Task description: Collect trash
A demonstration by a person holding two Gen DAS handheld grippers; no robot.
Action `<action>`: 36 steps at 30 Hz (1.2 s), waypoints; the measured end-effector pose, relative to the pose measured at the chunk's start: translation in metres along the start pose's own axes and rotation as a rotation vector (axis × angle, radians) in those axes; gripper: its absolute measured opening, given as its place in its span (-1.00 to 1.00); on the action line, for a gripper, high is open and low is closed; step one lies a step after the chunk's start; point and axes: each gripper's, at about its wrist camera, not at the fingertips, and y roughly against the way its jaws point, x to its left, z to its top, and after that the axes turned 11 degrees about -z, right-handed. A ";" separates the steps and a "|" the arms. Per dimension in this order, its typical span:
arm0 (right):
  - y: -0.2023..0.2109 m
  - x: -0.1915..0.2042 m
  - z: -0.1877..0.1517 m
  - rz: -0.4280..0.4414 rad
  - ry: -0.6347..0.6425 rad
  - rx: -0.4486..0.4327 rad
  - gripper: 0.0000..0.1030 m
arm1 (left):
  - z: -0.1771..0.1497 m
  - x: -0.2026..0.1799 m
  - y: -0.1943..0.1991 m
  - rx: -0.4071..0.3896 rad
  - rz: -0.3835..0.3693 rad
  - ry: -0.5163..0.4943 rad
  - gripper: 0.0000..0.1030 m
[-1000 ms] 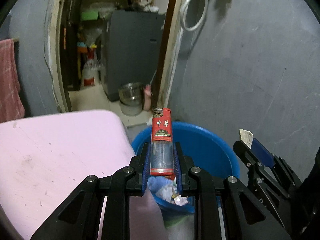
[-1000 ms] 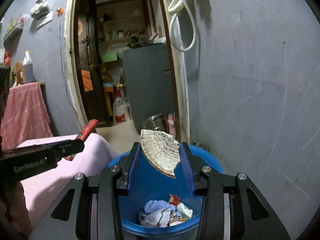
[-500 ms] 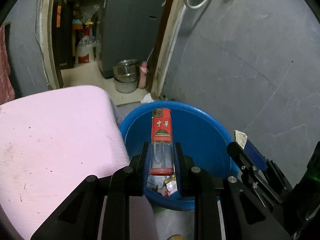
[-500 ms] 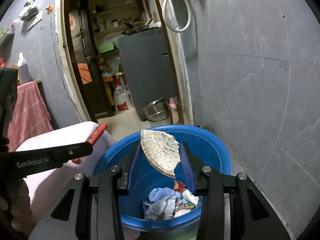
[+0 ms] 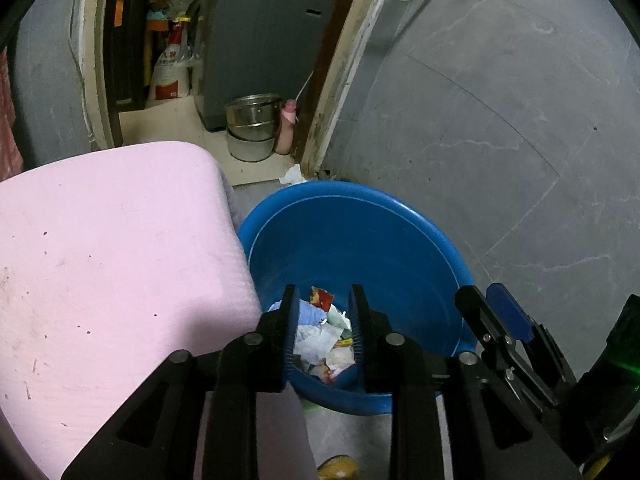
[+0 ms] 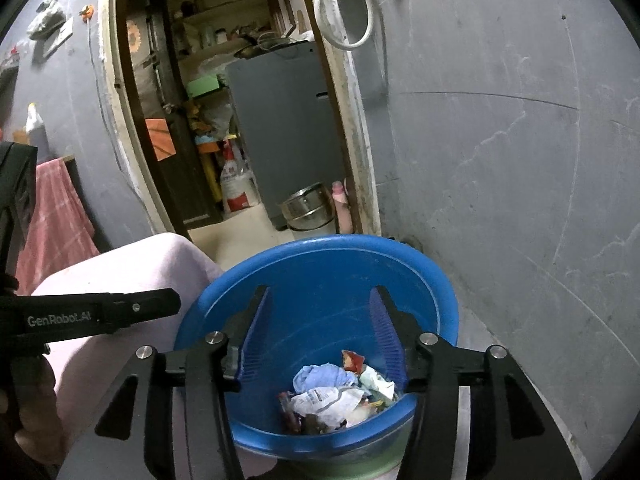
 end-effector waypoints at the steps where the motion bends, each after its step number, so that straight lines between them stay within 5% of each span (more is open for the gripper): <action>1: 0.000 0.000 0.001 -0.002 -0.003 -0.003 0.04 | -0.001 0.000 0.003 -0.011 -0.001 0.000 -0.41; 7: 0.009 -0.003 0.003 -0.015 -0.023 -0.036 0.09 | -0.003 0.000 0.018 -0.043 0.011 -0.033 -0.33; 26: 0.090 0.018 0.033 0.040 -0.045 -0.214 0.99 | -0.010 0.004 0.140 -0.366 0.050 -0.079 0.49; 36: 0.151 0.039 0.041 0.052 0.008 -0.272 1.00 | -0.038 0.004 0.202 -0.459 0.122 -0.104 0.56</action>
